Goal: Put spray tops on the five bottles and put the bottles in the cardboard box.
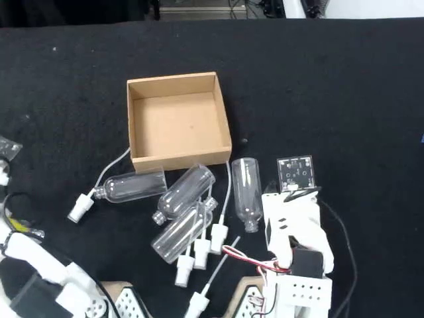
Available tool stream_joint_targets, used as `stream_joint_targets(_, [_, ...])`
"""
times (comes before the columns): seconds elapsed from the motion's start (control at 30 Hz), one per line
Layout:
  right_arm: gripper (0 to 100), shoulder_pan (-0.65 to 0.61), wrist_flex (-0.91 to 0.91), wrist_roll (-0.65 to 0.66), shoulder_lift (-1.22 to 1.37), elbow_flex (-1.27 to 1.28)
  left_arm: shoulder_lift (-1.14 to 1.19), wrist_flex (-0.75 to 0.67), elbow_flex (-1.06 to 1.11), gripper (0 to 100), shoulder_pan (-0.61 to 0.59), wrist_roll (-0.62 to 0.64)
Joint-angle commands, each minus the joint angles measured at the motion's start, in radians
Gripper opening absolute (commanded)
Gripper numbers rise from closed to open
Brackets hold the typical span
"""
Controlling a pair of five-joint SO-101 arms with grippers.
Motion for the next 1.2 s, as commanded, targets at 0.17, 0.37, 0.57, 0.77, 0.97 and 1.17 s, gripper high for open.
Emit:
stream_joint_targets(0.17, [13.8, -0.012, -0.02, 0.002, -0.101, -0.004, 0.034, -0.238, 0.117, 35, -0.036, -0.226])
stream_joint_targets(0.37, [13.8, -0.012, -0.02, 0.002, -0.101, -0.004, 0.034, -0.244, 0.15, 35, -0.039, -0.287])
stream_joint_targets(0.57, [13.8, -0.012, -0.02, 0.002, -0.101, -0.004, 0.034, -0.241, 0.151, 35, -0.059, -0.295])
stream_joint_targets(0.77, [13.8, -0.012, -0.02, 0.002, -0.101, -0.004, 0.035, -0.249, 0.142, 35, -0.153, -0.396])
stream_joint_targets(0.97, [13.8, -0.012, -0.02, 0.002, -0.101, -0.004, 0.037, -0.405, 0.216, 35, -0.166, -0.347])
stream_joint_targets(1.17, [13.8, -0.012, -0.018, 0.002, -0.101, -0.004, 0.037, -0.62, 0.3, 35, -0.156, -0.301])
